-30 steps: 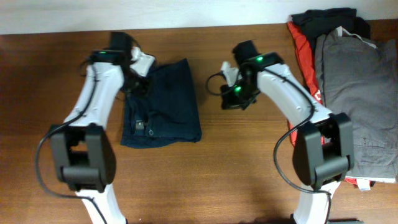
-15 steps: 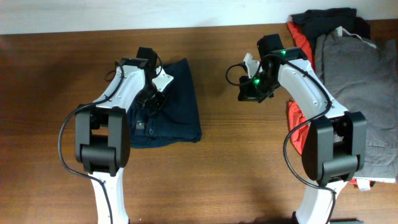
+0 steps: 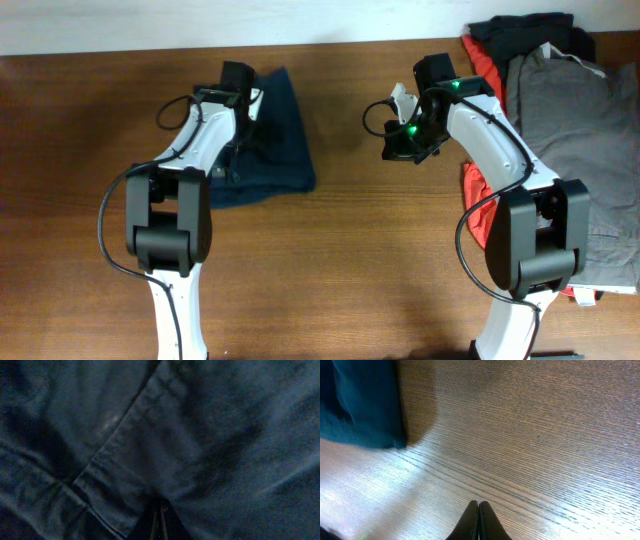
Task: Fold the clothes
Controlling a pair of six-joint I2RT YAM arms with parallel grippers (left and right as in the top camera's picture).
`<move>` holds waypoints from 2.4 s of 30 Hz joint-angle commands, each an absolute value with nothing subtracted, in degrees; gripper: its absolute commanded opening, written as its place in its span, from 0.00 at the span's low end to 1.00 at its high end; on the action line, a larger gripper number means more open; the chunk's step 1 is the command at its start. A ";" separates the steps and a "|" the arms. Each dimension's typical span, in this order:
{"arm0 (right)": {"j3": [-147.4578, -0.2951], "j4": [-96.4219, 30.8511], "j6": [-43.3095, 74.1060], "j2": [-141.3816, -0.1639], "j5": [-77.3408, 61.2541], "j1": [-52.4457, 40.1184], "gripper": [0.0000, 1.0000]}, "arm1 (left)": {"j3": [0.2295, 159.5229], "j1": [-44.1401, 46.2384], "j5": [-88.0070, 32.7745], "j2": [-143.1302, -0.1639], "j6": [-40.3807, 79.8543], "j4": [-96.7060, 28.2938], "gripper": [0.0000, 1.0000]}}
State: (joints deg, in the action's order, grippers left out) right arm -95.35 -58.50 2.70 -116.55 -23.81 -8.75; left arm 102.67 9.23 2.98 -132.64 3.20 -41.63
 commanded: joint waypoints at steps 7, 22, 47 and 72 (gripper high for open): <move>-95.04 -58.50 2.13 -117.40 -23.27 -8.56 0.05 | 100.18 -3.07 10.92 -139.35 30.22 -37.71 0.06; -95.04 -58.70 2.13 -117.40 -23.27 -8.60 0.06 | 100.18 -15.11 10.76 -139.35 59.92 -24.36 0.19; -95.04 -58.54 2.37 -117.43 -23.33 -8.62 0.10 | 100.62 -15.62 9.34 -134.02 41.04 -1.93 0.36; -95.04 -57.63 2.37 -117.45 -23.35 -8.62 0.49 | 100.44 -9.82 1.50 -125.99 -18.22 -29.65 0.61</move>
State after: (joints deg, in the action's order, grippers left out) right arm -95.33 -57.63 2.79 -116.55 -23.79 -8.75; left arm 100.86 -10.61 2.31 -123.50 -8.99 -29.41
